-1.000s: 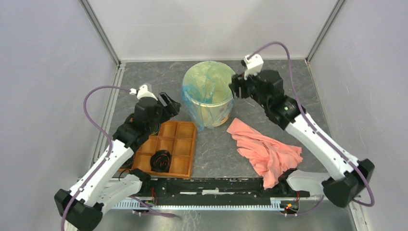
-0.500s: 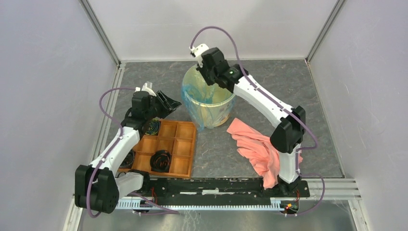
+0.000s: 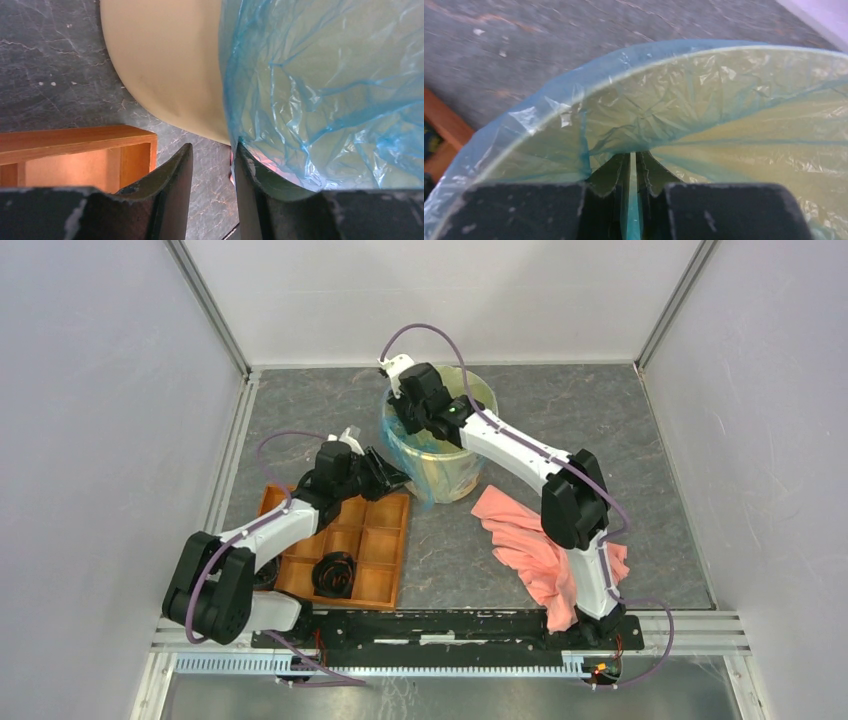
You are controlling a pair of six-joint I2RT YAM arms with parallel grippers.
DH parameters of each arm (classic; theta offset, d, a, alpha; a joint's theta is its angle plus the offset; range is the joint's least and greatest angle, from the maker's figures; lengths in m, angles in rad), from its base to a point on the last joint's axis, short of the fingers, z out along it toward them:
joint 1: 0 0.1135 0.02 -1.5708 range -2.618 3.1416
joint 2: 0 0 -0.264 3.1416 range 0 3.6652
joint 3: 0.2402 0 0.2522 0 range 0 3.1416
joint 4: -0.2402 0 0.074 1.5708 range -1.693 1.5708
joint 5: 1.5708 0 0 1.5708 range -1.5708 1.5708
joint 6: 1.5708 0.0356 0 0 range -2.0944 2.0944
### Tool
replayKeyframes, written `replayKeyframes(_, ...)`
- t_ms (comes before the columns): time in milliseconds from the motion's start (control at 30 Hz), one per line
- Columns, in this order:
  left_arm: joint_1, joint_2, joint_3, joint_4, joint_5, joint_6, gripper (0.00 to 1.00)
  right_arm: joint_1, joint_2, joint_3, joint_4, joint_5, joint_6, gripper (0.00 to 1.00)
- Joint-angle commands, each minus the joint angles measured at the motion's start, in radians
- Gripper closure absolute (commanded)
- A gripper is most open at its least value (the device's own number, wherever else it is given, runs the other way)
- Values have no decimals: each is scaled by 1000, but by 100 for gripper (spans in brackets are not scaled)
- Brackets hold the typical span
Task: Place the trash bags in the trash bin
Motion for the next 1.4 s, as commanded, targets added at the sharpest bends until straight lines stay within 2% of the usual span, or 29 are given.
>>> replayKeyframes(0,-13,-5,12,89,-34,-44,58,6,-25,-70,314,-179,171,86)
replayKeyframes(100,-13,-22,9,72,-40,-37,58,5,-69,-101,331,-146,189,81)
replayKeyframes(267,-13,-53,-4,42,-51,-13,58,4,-178,-158,134,66,59,66)
replayKeyframes(300,-13,-60,-6,35,-52,-7,58,5,-215,-187,120,90,30,60)
replayKeyframes(367,-13,-70,-7,21,-52,4,58,1,-266,-234,99,100,-23,51)
replayKeyframes(467,-12,-84,-16,13,-56,12,58,-1,-285,-219,48,97,-96,45)
replayKeyframes(533,-11,-87,-21,11,-57,13,58,-3,-274,-201,36,96,-112,46)
replayKeyframes(700,-12,-90,-26,21,-42,-3,58,-3,-170,-127,-21,102,-99,72)
replayKeyframes(833,-13,-93,-21,20,-38,-4,58,-8,-81,-86,12,166,-69,81)
replayKeyframes(933,-14,-81,-13,21,-31,-5,58,-17,-11,-19,65,232,-64,79)
replayKeyframes(1033,-16,-79,-15,24,-31,-8,57,-21,18,-29,202,303,-83,72)
replayKeyframes(1100,-17,-84,-21,25,-35,-10,57,-21,37,-14,233,333,-97,68)
replayKeyframes(1200,-17,-89,-31,28,-32,-18,57,-20,43,53,148,312,-98,68)
replayKeyframes(1367,-17,-79,-30,33,-29,-17,55,-19,-115,-74,67,131,-80,67)
